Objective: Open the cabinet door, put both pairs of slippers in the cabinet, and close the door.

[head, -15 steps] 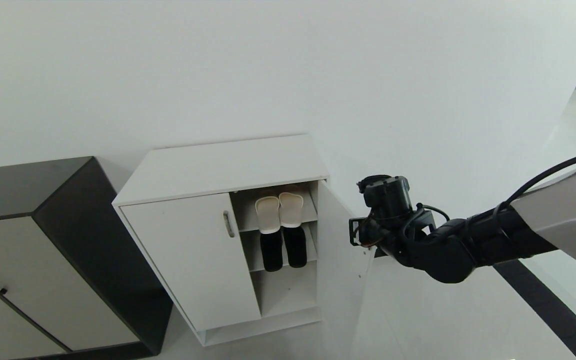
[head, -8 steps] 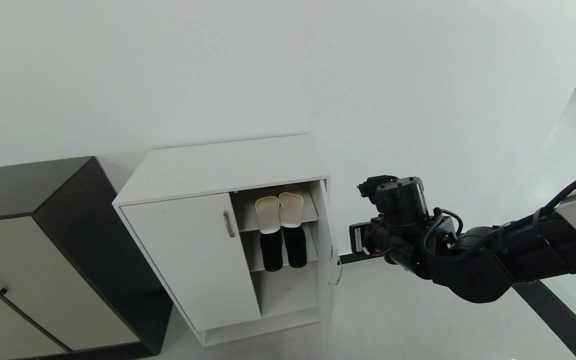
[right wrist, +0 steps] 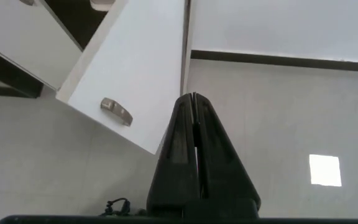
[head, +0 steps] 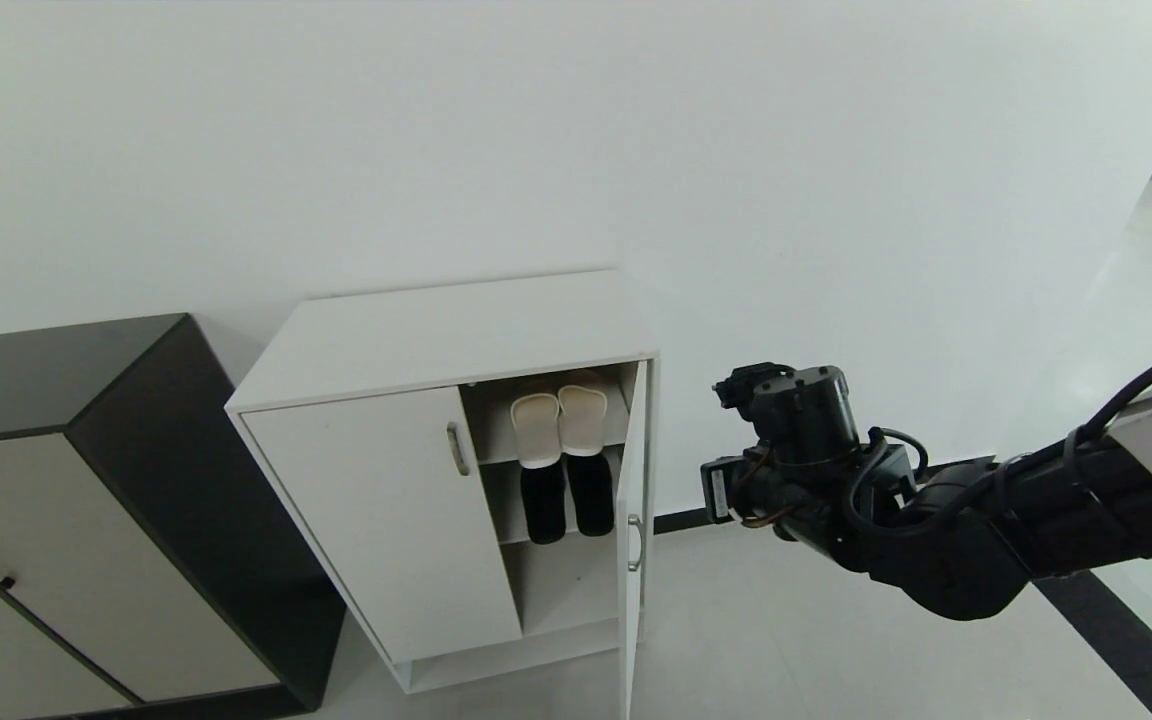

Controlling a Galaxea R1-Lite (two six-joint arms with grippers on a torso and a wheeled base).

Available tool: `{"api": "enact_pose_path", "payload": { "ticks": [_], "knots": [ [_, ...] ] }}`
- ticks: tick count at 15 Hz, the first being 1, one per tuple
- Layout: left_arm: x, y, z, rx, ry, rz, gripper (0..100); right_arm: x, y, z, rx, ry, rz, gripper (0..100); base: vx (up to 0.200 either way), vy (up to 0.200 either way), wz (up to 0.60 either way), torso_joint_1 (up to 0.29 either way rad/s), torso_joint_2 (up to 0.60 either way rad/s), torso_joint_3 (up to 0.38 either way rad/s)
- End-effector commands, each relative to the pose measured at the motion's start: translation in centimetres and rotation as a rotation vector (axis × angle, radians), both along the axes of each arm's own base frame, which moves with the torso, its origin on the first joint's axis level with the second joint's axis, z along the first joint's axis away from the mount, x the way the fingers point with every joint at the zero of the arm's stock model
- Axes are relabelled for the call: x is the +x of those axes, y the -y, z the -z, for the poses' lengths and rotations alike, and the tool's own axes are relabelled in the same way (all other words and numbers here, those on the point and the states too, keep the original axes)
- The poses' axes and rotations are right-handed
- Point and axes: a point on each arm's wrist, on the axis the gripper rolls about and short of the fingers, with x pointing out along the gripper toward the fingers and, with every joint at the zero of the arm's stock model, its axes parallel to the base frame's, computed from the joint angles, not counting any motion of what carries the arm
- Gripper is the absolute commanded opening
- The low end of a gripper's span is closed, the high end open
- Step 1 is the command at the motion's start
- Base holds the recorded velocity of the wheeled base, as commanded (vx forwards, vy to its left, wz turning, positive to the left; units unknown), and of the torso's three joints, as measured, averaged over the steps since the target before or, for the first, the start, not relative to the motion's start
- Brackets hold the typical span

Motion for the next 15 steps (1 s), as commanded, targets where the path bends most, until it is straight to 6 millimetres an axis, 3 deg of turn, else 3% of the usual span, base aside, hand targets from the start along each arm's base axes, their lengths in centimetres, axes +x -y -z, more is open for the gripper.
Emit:
{"api": "enact_pose_path", "payload": {
  "ticks": [1, 4, 8, 12, 15],
  "knots": [
    [0.0, 0.0, 0.0, -0.001, 0.0, -0.001, 0, 0.1, 0.0, 0.2, -0.004, -0.004, 0.001, 0, 0.0, 0.0, 0.6, -0.002, 0.0, 0.002],
    [0.0, 0.0, 0.0, -0.001, 0.0, -0.001, 0, 0.2, 0.1, 0.3, -0.008, -0.002, 0.007, 0, 0.0, 0.0, 0.6, 0.007, 0.0, 0.001],
    [0.0, 0.0, 0.0, -0.001, 0.0, -0.001, 0, 0.6, 0.7, 0.2, -0.013, 0.024, 0.02, 0, 0.0, 0.0, 0.0, 0.0, 0.0, 0.0],
    [0.0, 0.0, 0.0, -0.001, 0.0, -0.001, 0, 1.7, 2.9, 0.7, -0.146, 0.047, 0.14, 0, 0.0, 0.0, 0.0, 0.0, 0.0, 0.0],
    [0.0, 0.0, 0.0, -0.001, 0.0, -0.001, 0, 1.7, 3.4, 1.9, -0.206, 0.022, 0.156, 0, 0.0, 0.0, 0.0, 0.0, 0.0, 0.0]
  ]
}}
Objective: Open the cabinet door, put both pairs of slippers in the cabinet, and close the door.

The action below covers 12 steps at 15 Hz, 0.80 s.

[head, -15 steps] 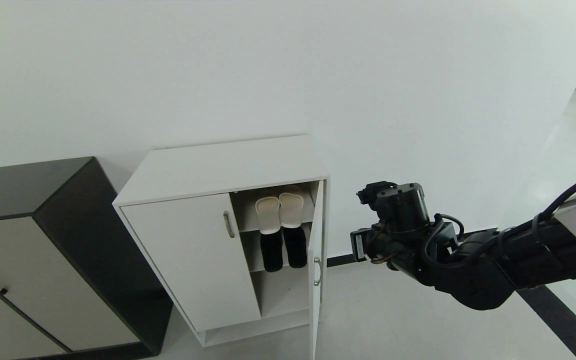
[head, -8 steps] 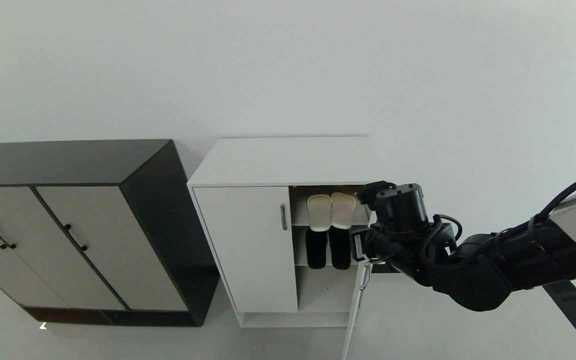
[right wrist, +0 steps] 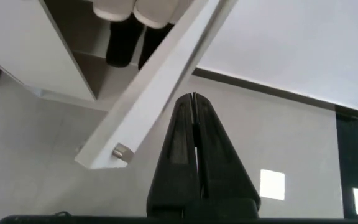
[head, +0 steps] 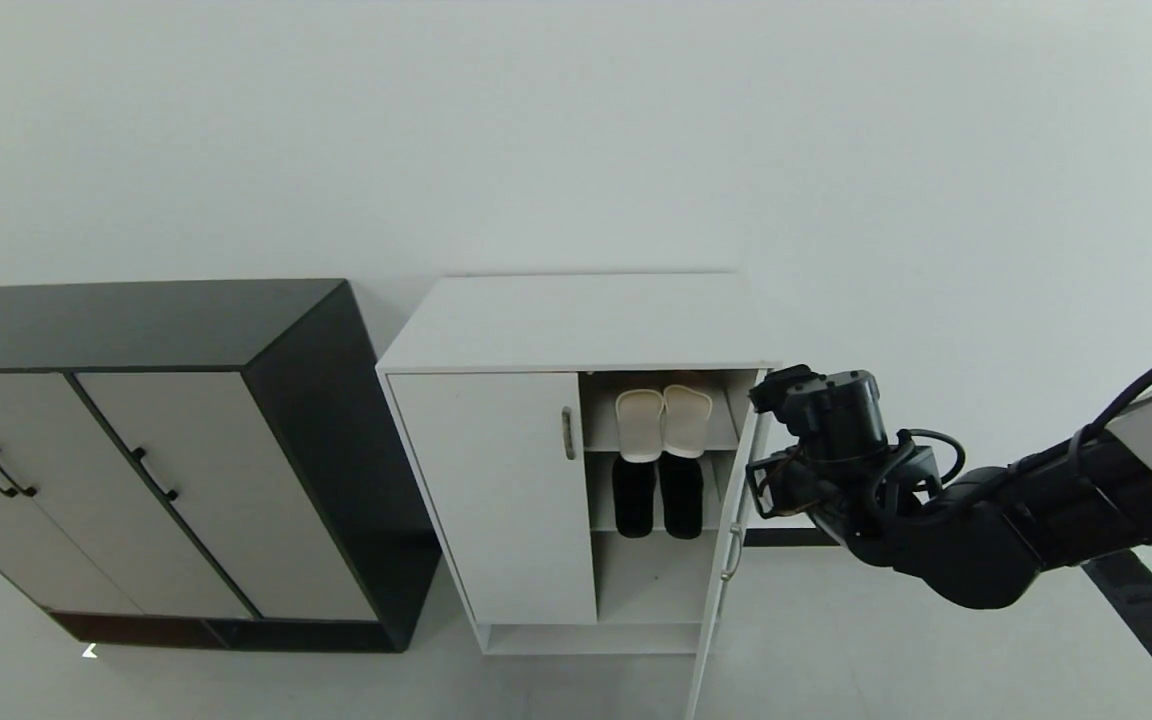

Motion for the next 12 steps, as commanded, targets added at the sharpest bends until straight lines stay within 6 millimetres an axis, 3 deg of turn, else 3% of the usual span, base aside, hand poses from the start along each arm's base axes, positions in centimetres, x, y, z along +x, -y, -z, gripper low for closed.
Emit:
{"api": "enact_pose_path", "payload": {
  "ticks": [1, 4, 12],
  "knots": [
    [0.0, 0.0, 0.0, 0.0, 0.0, 0.0, 0, 0.2, 0.1, 1.3, -0.021, -0.03, 0.006, 0, 0.0, 0.0, 0.0, 0.0, 0.0, 0.0],
    [0.0, 0.0, 0.0, 0.0, 0.0, 0.0, 0, 0.7, -0.3, 2.9, -0.039, -0.065, 0.0, 0, 0.0, 0.0, 0.0, 0.0, 0.0, 0.0],
    [0.0, 0.0, 0.0, 0.0, 0.0, 0.0, 0, 1.6, -2.7, 4.2, 0.049, -0.006, -0.09, 0, 0.0, 0.0, 0.0, 0.0, 0.0, 0.0]
  ]
}}
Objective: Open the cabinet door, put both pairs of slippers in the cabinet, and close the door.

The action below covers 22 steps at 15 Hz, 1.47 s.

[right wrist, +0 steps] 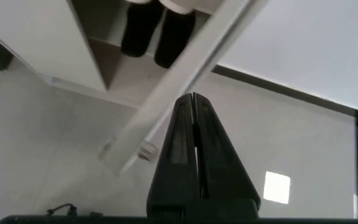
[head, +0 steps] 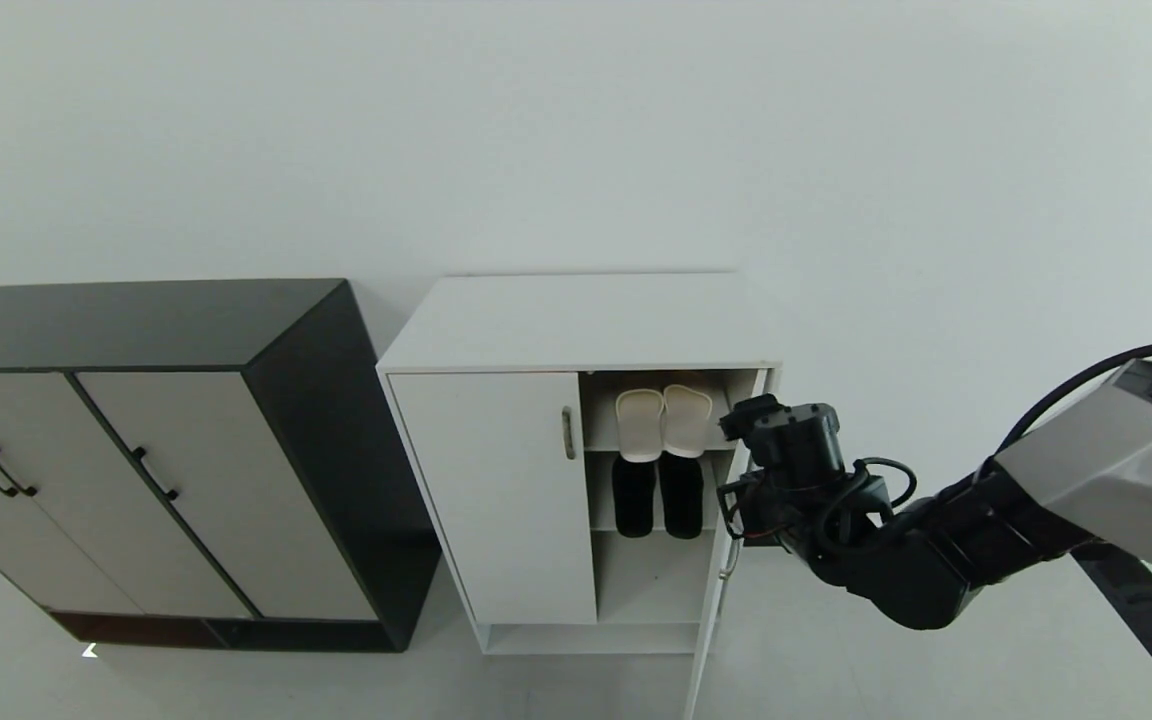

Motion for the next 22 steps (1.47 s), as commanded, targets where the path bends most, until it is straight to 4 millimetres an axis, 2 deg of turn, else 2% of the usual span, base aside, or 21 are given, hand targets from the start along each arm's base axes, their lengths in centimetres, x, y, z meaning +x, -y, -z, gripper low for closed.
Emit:
{"api": "enact_pose_path", "payload": {
  "ticks": [1, 3, 7, 10, 14, 22],
  "knots": [
    [0.0, 0.0, 0.0, 0.0, 0.0, 0.0, 0, 0.6, -1.3, 0.6, 0.066, 0.028, -0.032, 0, 0.0, 0.0, 0.0, 0.0, 0.0, 0.0],
    [0.0, 0.0, 0.0, 0.0, 0.0, 0.0, 0, 1.0, -2.3, -0.2, 0.206, 0.094, -0.071, 0, 0.0, 0.0, 0.0, 0.0, 0.0, 0.0],
    [0.0, 0.0, 0.0, 0.0, 0.0, 0.0, 0, 0.7, -2.0, -0.9, 0.277, 0.159, -0.124, 0, 0.0, 0.0, 0.0, 0.0, 0.0, 0.0],
    [0.0, 0.0, 0.0, 0.0, 0.0, 0.0, 0, -0.2, -0.7, -0.1, 0.37, 0.196, -0.313, 0, 0.0, 0.0, 0.0, 0.0, 0.0, 0.0],
    [0.0, 0.0, 0.0, 0.002, 0.0, 0.0, 0, -1.7, 1.2, 1.8, 0.409, 0.131, -0.514, 0, 0.05, 0.0, 0.0, -0.001, 0.0, -0.001],
    [0.0, 0.0, 0.0, 0.0, 0.0, 0.0, 0, -1.4, 0.7, 4.1, 0.394, 0.079, -0.539, 0, 0.2, 0.0, 0.0, 0.002, 0.0, 0.003]
  ]
}}
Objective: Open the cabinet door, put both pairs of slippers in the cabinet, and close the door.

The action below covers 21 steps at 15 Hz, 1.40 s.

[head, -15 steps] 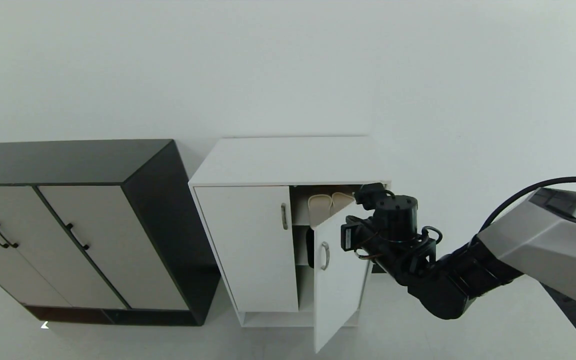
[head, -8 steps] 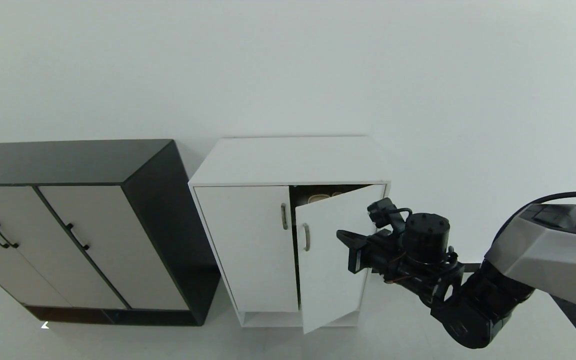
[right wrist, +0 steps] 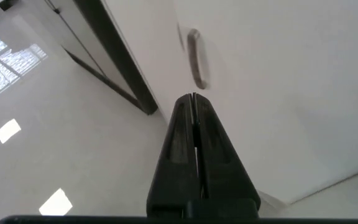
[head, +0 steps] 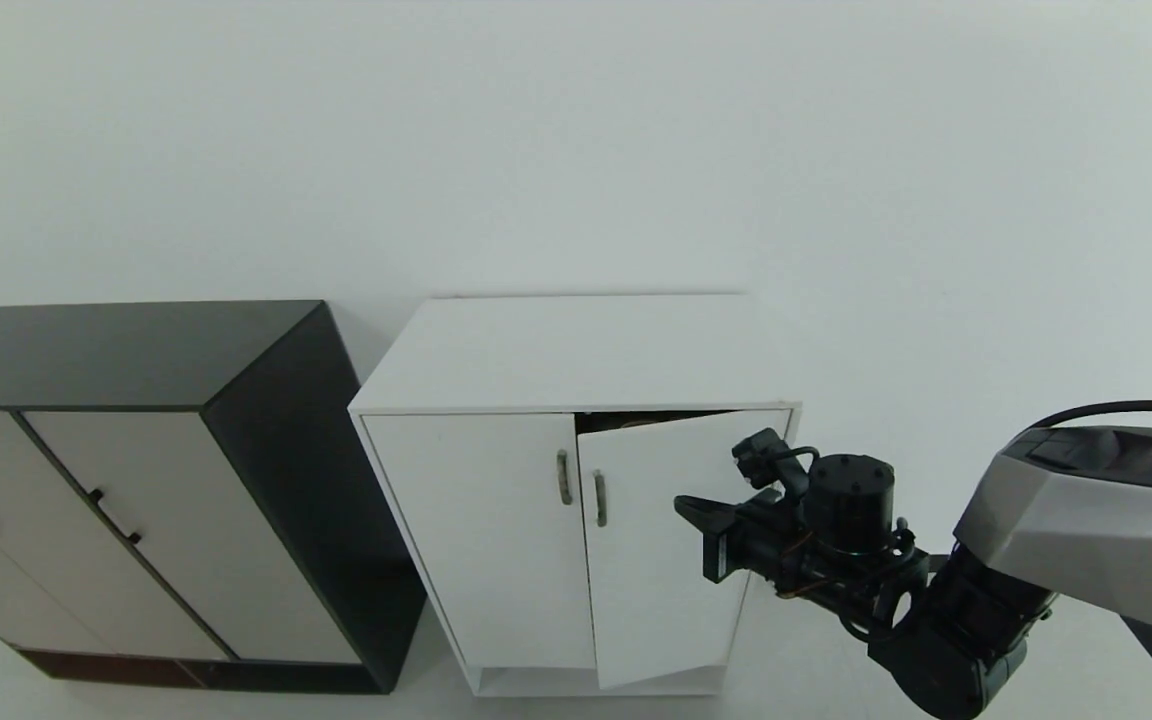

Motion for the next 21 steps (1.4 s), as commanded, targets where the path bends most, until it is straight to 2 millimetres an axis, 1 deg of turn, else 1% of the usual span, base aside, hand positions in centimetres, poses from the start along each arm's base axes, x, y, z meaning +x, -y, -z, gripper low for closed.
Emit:
{"api": "enact_pose_path", "payload": {
  "ticks": [1, 3, 5, 7, 11, 15, 21],
  "knots": [
    [0.0, 0.0, 0.0, 0.0, 0.0, 0.0, 0, 0.6, -0.6, 1.0, 0.001, 0.001, -0.005, 0, 0.0, 0.0, 0.0, 0.0, 0.0, 0.0],
    [0.0, 0.0, 0.0, 0.0, 0.0, 0.0, 0, 1.6, -1.1, 1.7, 0.013, 0.019, 0.001, 0, 0.0, 0.0, 0.0, 0.0, 0.0, 0.0],
    [0.0, 0.0, 0.0, 0.0, 0.0, 0.0, 0, 2.6, -0.9, 1.6, 0.024, 0.037, 0.018, 0, 0.0, 0.0, 0.0, 0.0, 0.0, 0.0],
    [0.0, 0.0, 0.0, 0.001, 0.0, 0.0, 0, 3.5, -1.4, 1.6, 0.04, 0.059, 0.026, 0, 0.0, 0.0, 0.0, 0.0, 0.0, 0.0],
    [0.0, 0.0, 0.0, 0.001, 0.0, 0.0, 0, 4.6, -1.0, 2.7, 0.038, 0.051, 0.047, 0, 0.0, 0.0, 0.0, 0.0, 0.0, 0.0],
    [0.0, 0.0, 0.0, 0.001, 0.0, 0.0, 0, 5.9, -0.8, 3.0, 0.039, 0.056, 0.069, 0, 0.0, 0.0, 0.0, 0.0, 0.0, 0.0],
    [0.0, 0.0, 0.0, 0.0, 0.0, 0.0, 0, 7.5, 0.1, 3.4, 0.049, 0.067, 0.106, 0, 0.0, 0.0, 0.0, 0.0, 0.0, 0.0]
  ]
}}
